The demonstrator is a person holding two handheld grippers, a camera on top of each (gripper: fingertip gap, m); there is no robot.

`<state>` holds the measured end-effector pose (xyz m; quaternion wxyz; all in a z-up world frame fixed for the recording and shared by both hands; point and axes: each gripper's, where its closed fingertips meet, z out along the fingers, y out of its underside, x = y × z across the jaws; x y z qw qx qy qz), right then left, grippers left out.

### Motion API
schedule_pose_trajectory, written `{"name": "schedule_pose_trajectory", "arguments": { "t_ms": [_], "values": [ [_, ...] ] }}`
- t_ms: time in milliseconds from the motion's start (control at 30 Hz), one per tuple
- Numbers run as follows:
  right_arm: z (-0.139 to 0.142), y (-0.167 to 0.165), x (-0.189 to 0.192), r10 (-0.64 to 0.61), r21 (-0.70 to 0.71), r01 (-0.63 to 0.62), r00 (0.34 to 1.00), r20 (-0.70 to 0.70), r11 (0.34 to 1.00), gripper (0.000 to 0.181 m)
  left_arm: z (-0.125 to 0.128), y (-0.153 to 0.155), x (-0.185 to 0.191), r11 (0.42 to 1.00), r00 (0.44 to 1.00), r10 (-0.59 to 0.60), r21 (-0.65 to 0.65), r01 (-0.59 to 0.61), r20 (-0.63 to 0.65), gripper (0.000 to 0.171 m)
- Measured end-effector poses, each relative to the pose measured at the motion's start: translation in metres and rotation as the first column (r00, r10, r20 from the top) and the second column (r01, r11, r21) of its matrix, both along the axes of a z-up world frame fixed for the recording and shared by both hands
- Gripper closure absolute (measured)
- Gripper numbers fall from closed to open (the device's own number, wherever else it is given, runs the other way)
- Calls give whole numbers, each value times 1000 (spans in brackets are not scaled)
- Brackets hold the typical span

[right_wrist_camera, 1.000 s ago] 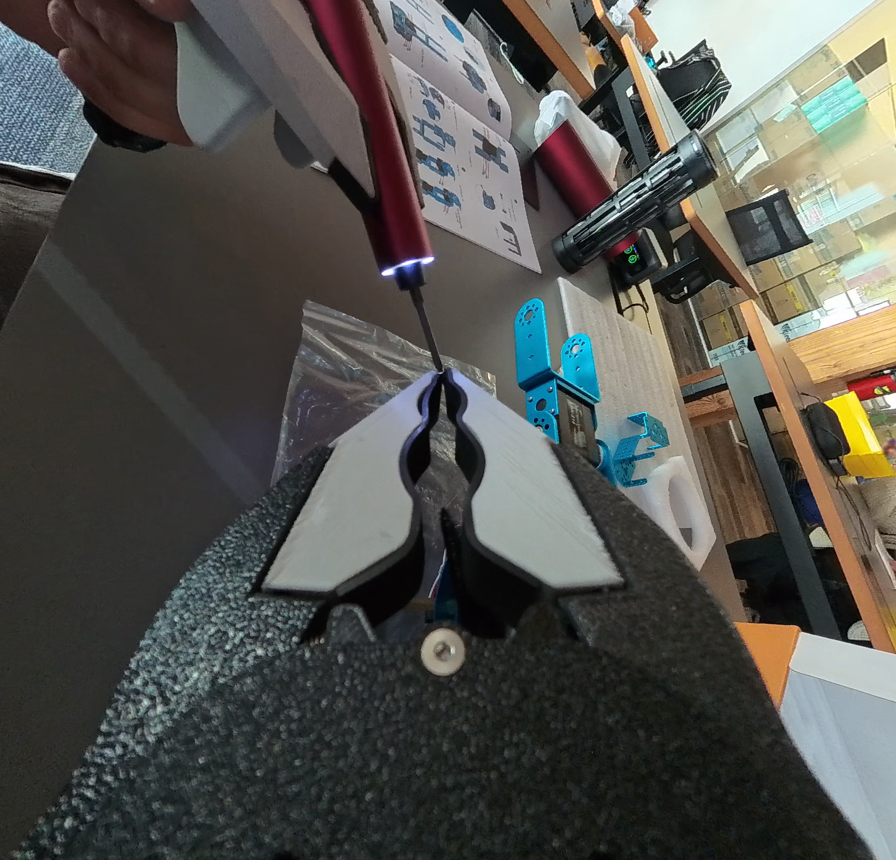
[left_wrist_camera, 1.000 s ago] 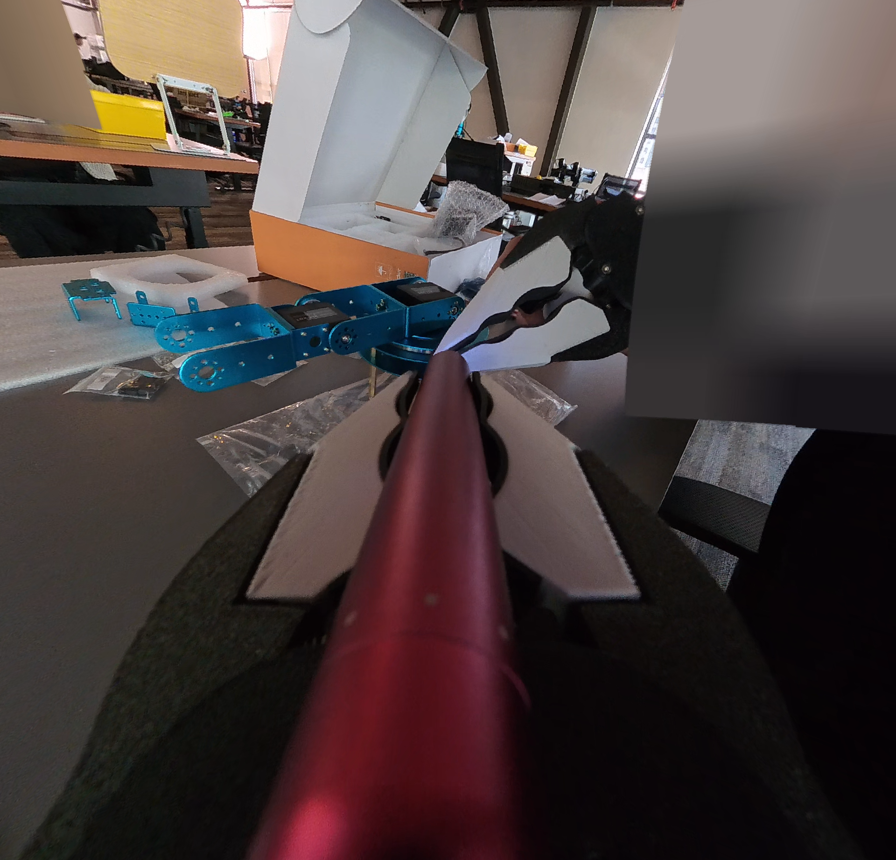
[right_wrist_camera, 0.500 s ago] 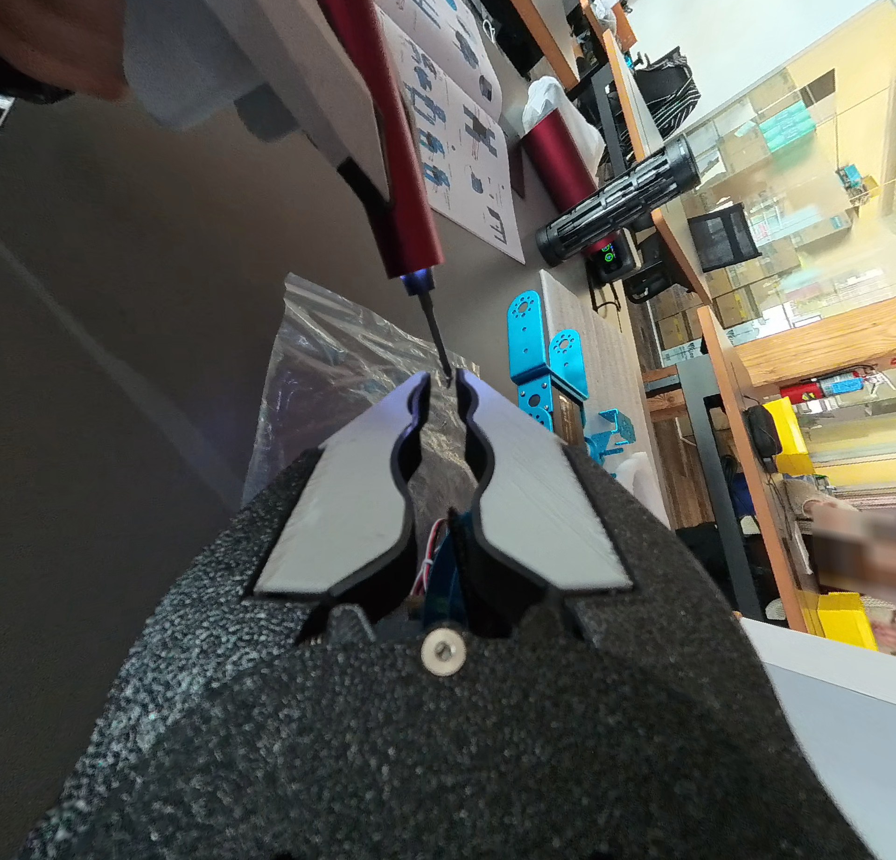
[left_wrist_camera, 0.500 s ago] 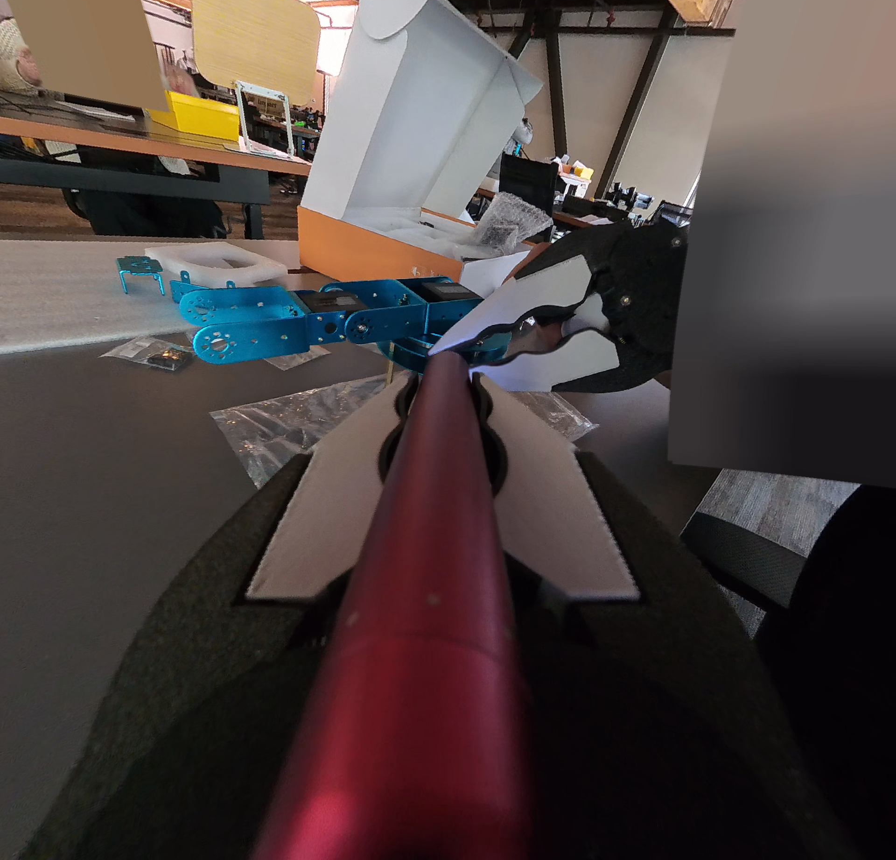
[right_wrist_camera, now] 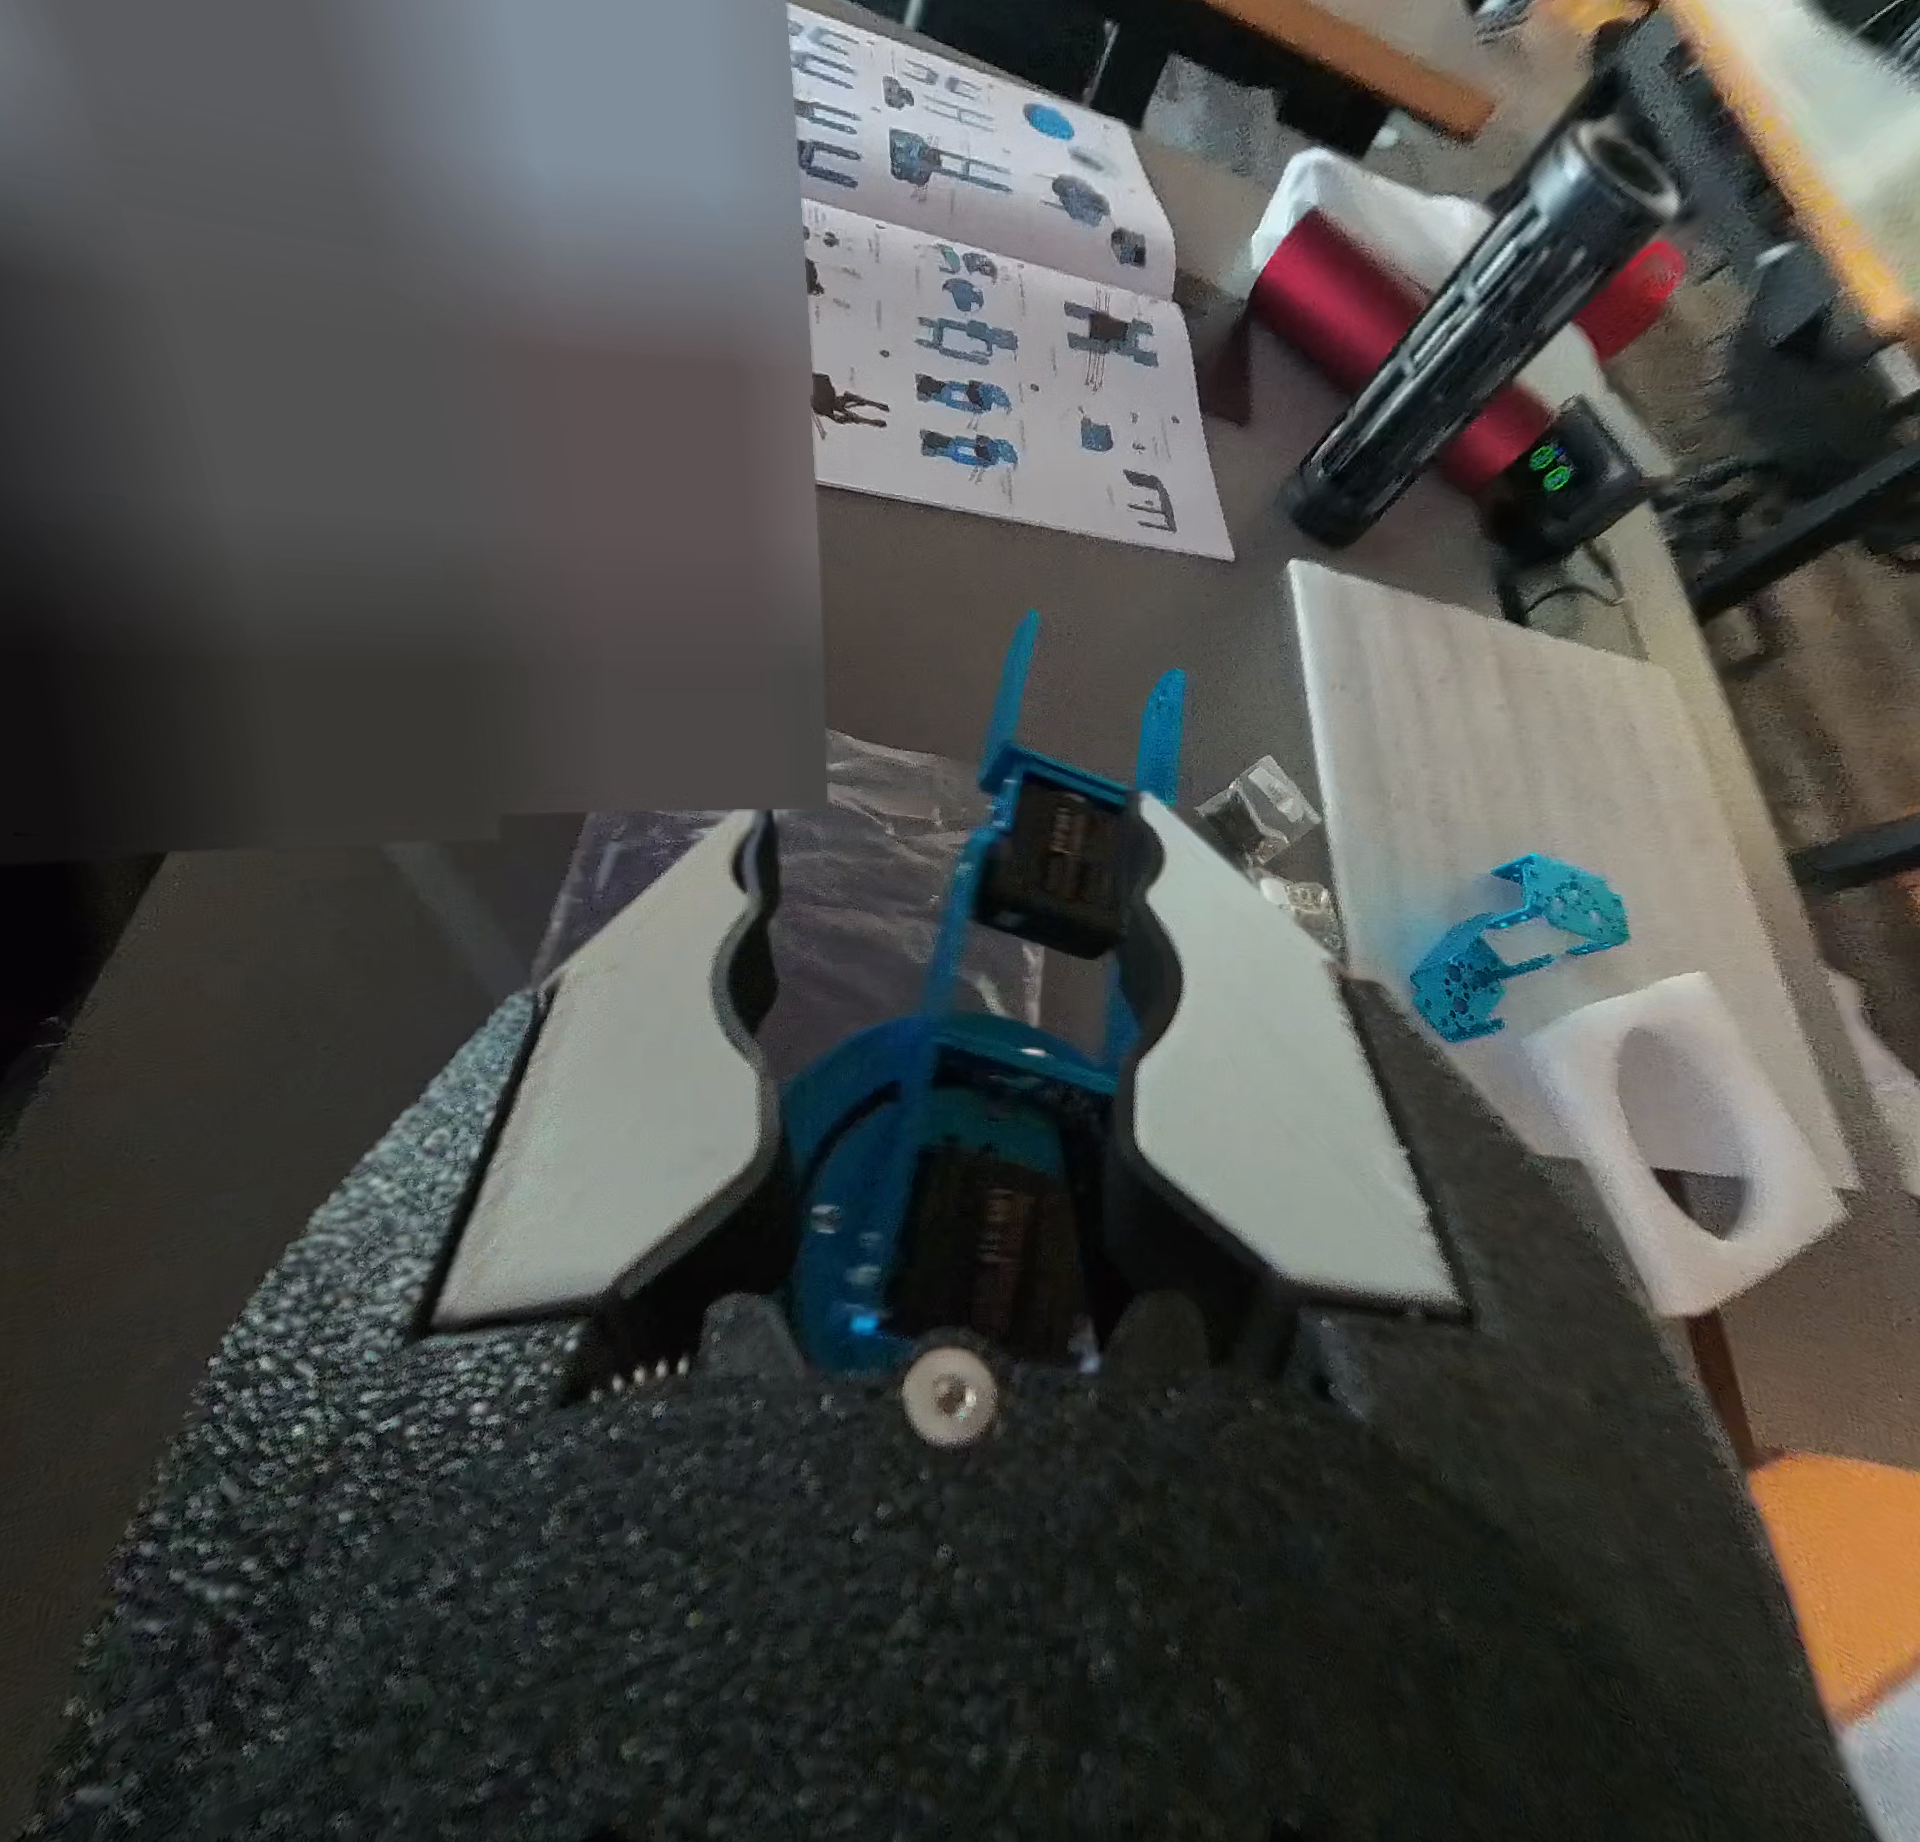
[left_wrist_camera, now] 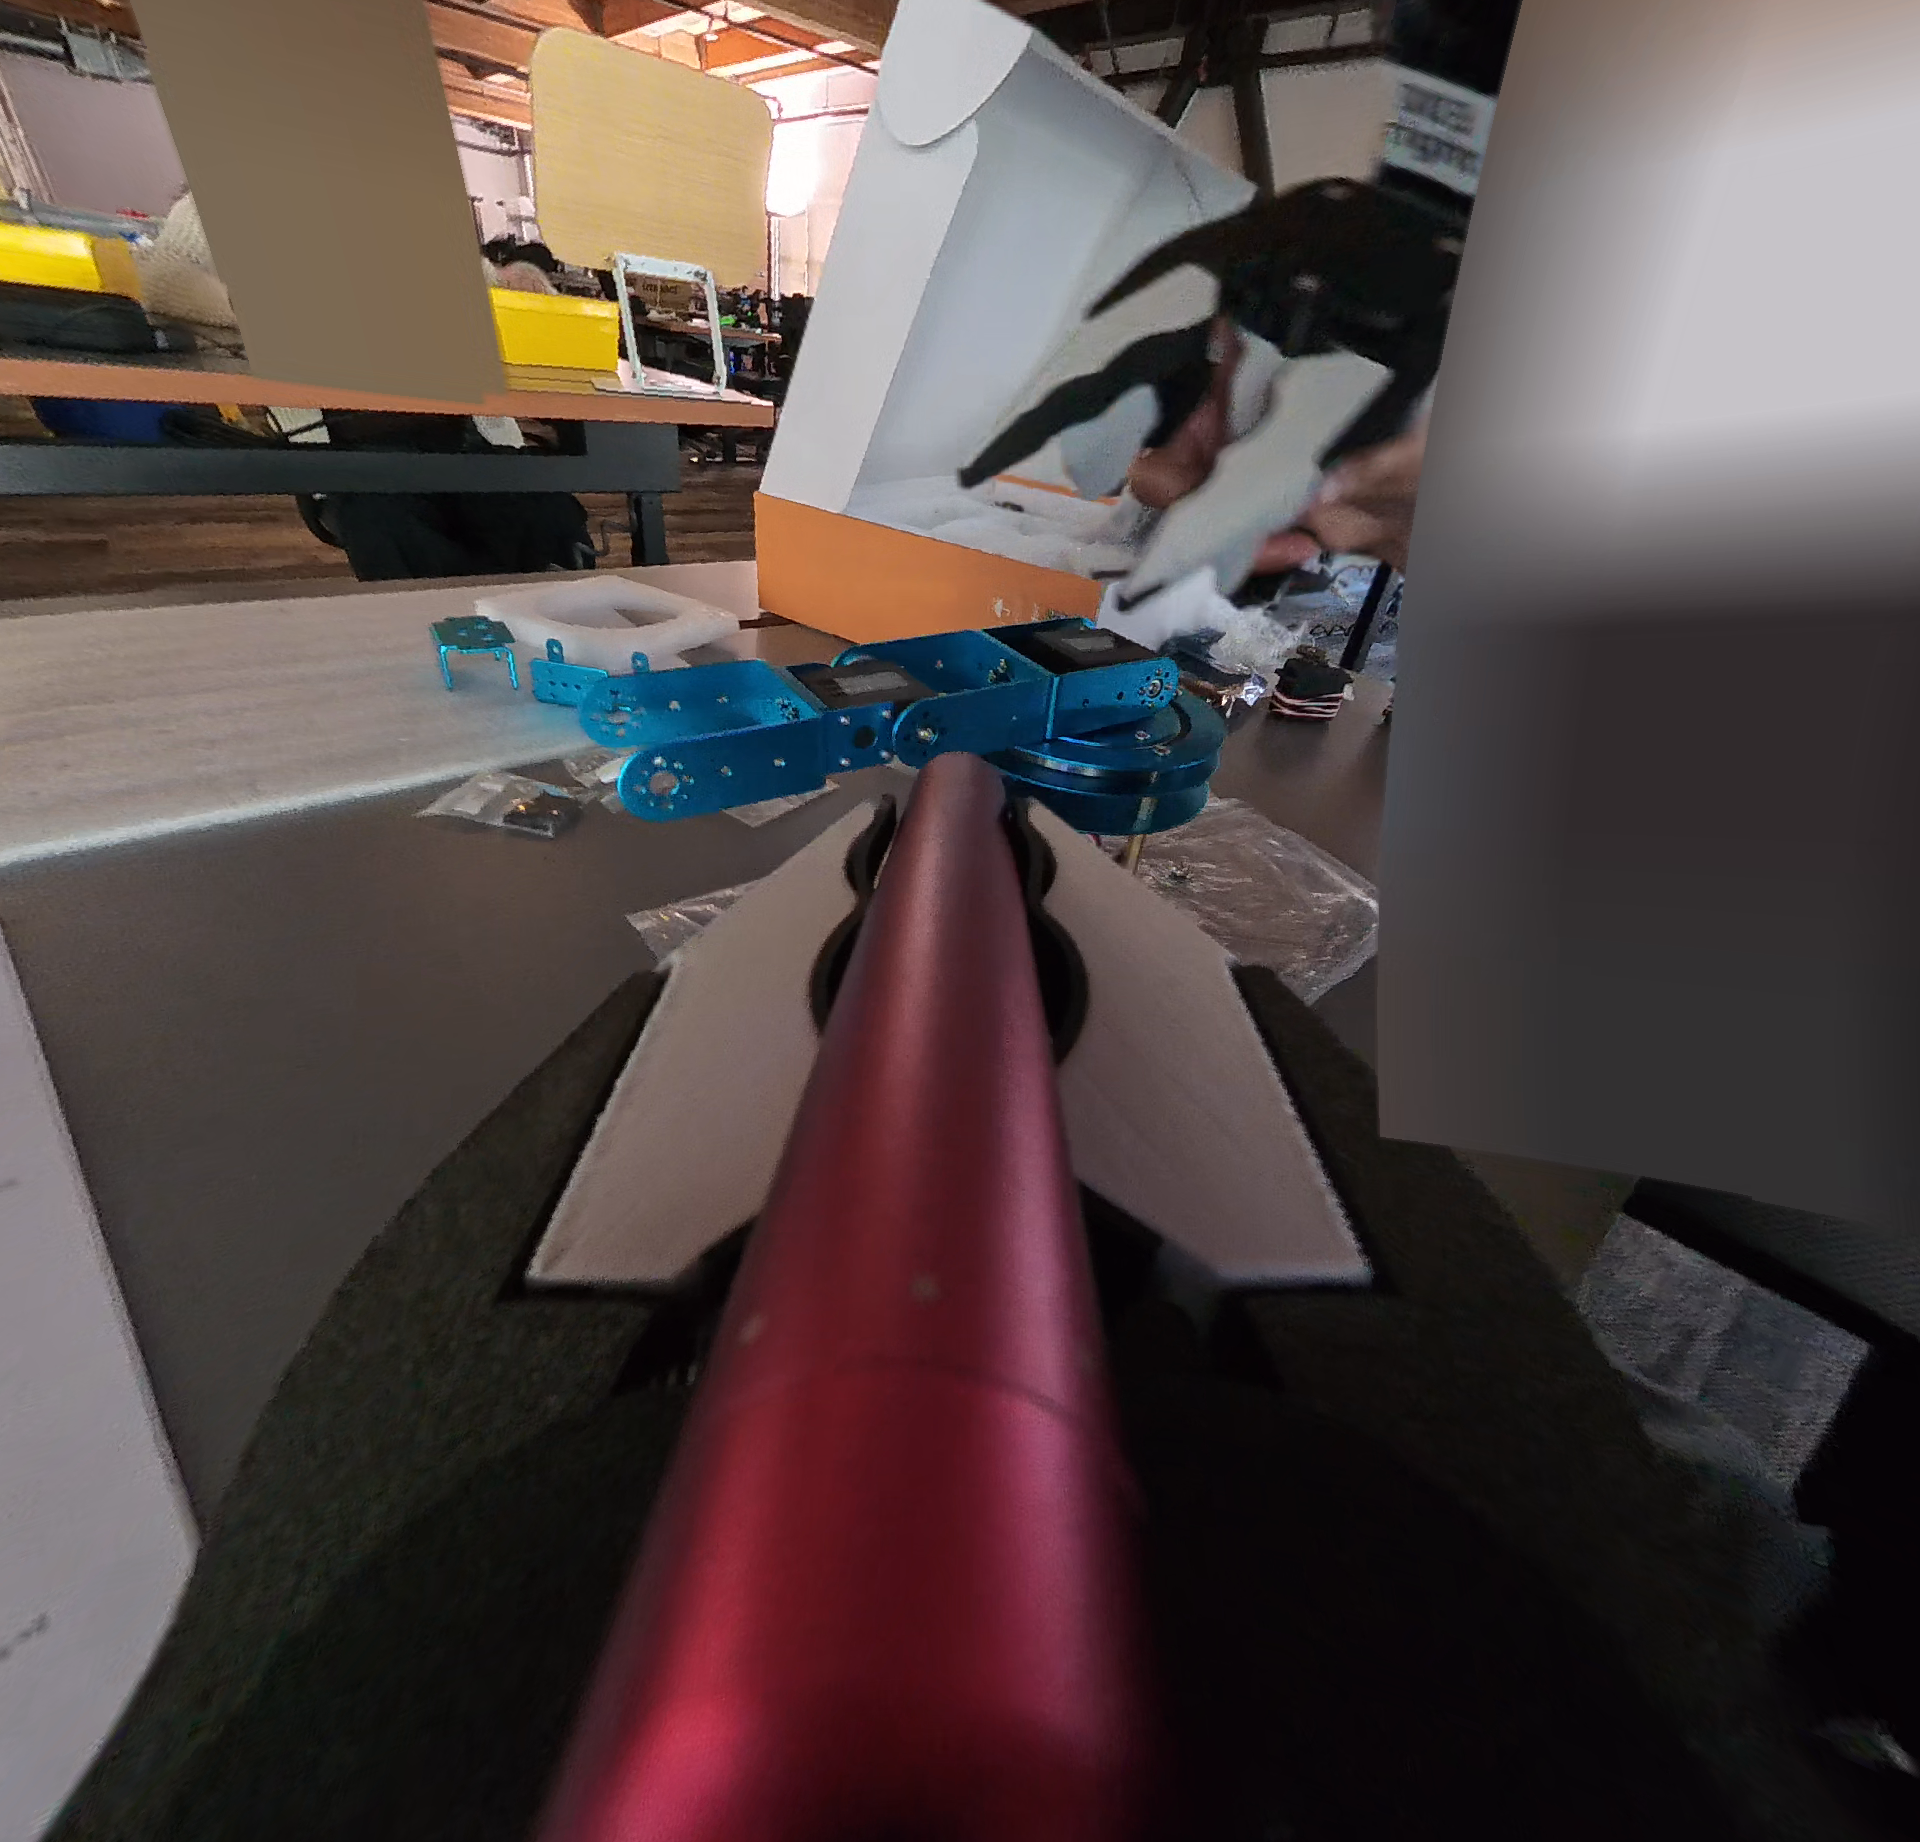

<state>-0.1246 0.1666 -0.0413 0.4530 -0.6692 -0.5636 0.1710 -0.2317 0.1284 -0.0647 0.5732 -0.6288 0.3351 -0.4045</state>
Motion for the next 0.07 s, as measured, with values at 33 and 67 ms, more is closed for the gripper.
{"name": "schedule_pose_trajectory", "arguments": {
  "t_ms": [33, 67],
  "values": [
    [-1, 10, 4, 36, -48, -36, 999, -2, 998, 120, 0, 2, 1, 1000, 1000, -9, 18, 9, -6, 150],
    [-4, 18, 7, 82, -107, -82, 997, -3, 991, 117, 0, 3, 3, 999, 1000, -19, 35, 20, -14, 149]
  ]
}}
